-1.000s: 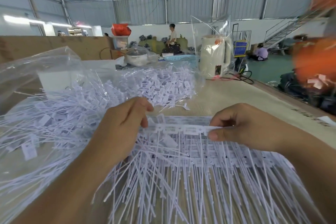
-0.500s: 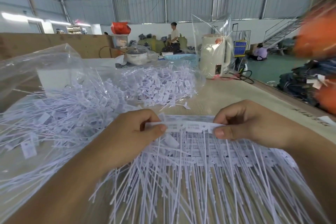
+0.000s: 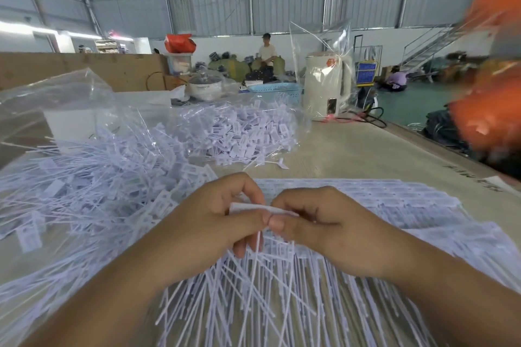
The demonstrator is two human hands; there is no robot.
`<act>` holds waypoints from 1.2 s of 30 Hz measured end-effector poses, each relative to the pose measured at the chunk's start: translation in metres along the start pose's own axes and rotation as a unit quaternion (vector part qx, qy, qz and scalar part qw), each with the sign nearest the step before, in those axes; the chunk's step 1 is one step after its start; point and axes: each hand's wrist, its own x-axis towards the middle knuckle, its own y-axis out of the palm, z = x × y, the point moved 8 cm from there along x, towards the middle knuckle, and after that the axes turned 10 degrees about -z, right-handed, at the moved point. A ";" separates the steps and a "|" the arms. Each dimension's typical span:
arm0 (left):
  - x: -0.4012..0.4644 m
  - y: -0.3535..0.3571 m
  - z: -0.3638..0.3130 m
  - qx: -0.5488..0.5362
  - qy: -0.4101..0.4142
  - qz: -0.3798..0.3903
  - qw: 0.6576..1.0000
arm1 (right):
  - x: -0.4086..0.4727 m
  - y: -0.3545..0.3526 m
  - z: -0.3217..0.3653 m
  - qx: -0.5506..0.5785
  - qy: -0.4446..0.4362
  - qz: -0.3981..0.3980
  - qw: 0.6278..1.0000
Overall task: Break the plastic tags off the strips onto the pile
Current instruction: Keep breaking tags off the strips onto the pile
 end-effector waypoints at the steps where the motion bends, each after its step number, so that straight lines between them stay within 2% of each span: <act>1: -0.001 0.004 0.002 -0.024 -0.020 0.023 0.999 | 0.000 -0.001 -0.002 0.014 0.010 -0.005 1.000; 3: -0.001 0.009 0.003 -0.054 -0.038 0.047 0.997 | 0.001 0.000 -0.004 0.028 0.021 -0.001 0.999; 5: -0.001 0.009 0.003 -0.051 -0.035 0.038 0.997 | 0.001 0.000 -0.003 0.032 0.021 0.000 0.999; 10: 0.002 0.004 0.003 -0.012 -0.019 -0.090 0.996 | 0.003 -0.007 -0.001 -0.022 -0.001 -0.085 0.996; 14: 0.000 0.003 -0.003 -0.105 -0.021 -0.176 0.979 | 0.001 -0.015 0.013 -0.047 -0.052 -0.195 0.978; 17: -0.003 0.010 0.000 -0.205 -0.048 -0.219 0.953 | 0.000 -0.016 0.020 -0.064 -0.072 -0.255 0.962; 21: -0.003 0.002 0.026 -0.404 -0.146 -0.256 0.866 | -0.004 -0.032 0.019 -0.019 -0.063 -0.319 0.945; 22: -0.002 -0.004 0.028 -0.411 -0.150 -0.253 0.863 | -0.004 -0.036 0.016 0.007 -0.055 -0.311 0.949; 23: -0.001 -0.008 0.028 -0.385 -0.139 -0.244 0.879 | -0.003 -0.037 0.014 0.030 -0.050 -0.286 0.957; 25: 0.002 -0.010 0.018 -0.282 -0.083 -0.211 0.932 | -0.001 -0.029 0.013 0.056 -0.049 -0.210 0.975; 27: 0.001 -0.002 0.003 -0.201 -0.026 -0.167 0.965 | 0.000 -0.016 0.013 0.062 -0.047 -0.143 0.987; 30: -0.001 0.005 -0.004 -0.151 0.020 -0.145 0.978 | -0.002 -0.007 0.014 0.047 -0.051 -0.106 0.992; 36: -0.001 0.010 -0.006 -0.130 0.018 -0.104 0.986 | -0.001 -0.002 0.008 0.013 -0.059 -0.078 0.995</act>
